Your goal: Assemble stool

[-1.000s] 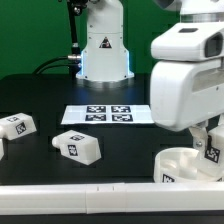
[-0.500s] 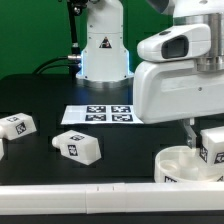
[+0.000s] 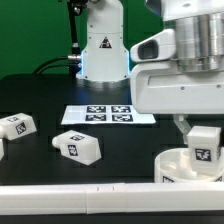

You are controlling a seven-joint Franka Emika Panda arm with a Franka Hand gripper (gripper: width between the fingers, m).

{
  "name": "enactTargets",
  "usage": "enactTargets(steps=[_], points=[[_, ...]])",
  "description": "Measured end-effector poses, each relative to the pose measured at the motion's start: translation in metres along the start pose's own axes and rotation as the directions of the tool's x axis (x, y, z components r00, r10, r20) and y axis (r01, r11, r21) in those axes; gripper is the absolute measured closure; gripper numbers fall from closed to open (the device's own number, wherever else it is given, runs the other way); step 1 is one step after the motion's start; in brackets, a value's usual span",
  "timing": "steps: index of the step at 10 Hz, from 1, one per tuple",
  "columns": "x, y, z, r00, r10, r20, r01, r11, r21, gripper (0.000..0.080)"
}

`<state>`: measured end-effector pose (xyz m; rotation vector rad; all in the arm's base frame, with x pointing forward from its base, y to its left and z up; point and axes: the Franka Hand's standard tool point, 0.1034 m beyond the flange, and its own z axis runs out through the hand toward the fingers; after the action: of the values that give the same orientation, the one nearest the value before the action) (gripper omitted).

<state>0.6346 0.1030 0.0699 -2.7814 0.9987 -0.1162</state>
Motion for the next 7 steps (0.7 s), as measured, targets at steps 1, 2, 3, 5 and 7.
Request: enactTargets(steps=[1, 2, 3, 5, 7], points=[[-0.0007, -0.0002, 0.0003, 0.999, 0.048, 0.0, -0.048, 0.999, -0.001, 0.0463], [-0.0009, -0.0004, 0.0004, 0.994, 0.111, 0.003, -0.111, 0.994, 0.003, 0.0463], [-0.0012, -0.0009, 0.0004, 0.977, 0.215, 0.008, -0.215, 0.977, 0.008, 0.0463], [-0.0017, -0.0026, 0.0005, 0.844, 0.535, 0.052, -0.536, 0.843, 0.031, 0.0463], [-0.0014, -0.0033, 0.0003, 0.758, 0.648, 0.073, -0.651, 0.758, 0.03, 0.0463]])
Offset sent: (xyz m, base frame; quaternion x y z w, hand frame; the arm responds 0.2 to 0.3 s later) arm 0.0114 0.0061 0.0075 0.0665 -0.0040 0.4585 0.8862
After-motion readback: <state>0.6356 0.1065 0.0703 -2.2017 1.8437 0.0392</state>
